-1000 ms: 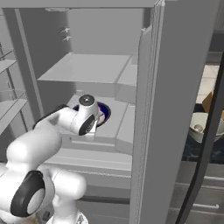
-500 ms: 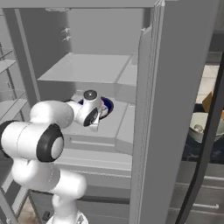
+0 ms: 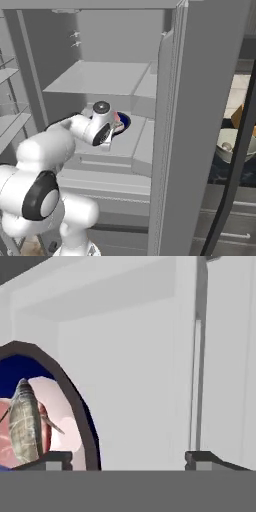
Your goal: Place the bowl with the potato and mushroom on the top shelf of the fridge. Place the bowl with the fish and steak on the second highest shelf of the fridge.
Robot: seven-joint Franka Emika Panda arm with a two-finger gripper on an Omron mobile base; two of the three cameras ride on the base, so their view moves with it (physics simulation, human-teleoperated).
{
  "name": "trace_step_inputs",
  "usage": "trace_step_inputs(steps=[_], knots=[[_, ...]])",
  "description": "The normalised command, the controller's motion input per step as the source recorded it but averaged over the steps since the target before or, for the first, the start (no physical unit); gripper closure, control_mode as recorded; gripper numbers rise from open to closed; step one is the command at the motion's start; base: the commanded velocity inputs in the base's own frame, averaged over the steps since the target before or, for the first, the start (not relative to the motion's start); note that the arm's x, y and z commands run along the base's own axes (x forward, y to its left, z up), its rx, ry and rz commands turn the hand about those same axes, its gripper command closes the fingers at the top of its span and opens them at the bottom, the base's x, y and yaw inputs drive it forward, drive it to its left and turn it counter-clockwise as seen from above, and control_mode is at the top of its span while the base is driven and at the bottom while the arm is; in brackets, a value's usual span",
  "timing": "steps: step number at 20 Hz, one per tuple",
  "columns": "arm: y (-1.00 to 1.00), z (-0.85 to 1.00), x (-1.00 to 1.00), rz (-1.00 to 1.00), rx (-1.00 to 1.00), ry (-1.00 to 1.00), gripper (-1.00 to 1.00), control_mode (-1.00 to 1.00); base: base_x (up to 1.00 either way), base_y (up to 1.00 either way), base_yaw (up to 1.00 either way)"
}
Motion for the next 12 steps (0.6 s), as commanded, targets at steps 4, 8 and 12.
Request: trace_step_inputs(steps=[4,8,12], knots=[[-0.03,0.79,-1.0,-0.02,0.01,-0.18,-1.0,-1.0,0.0,0.0,0.0],[-0.14,0.81,-1.0,-0.02,0.0,-0.03,-1.0,-1.0,0.0,0.0,0.0],[-0.29,0.82,-1.0,0.0,0.0,0.0,-1.0,-1.0,0.0,0.0,0.0]])
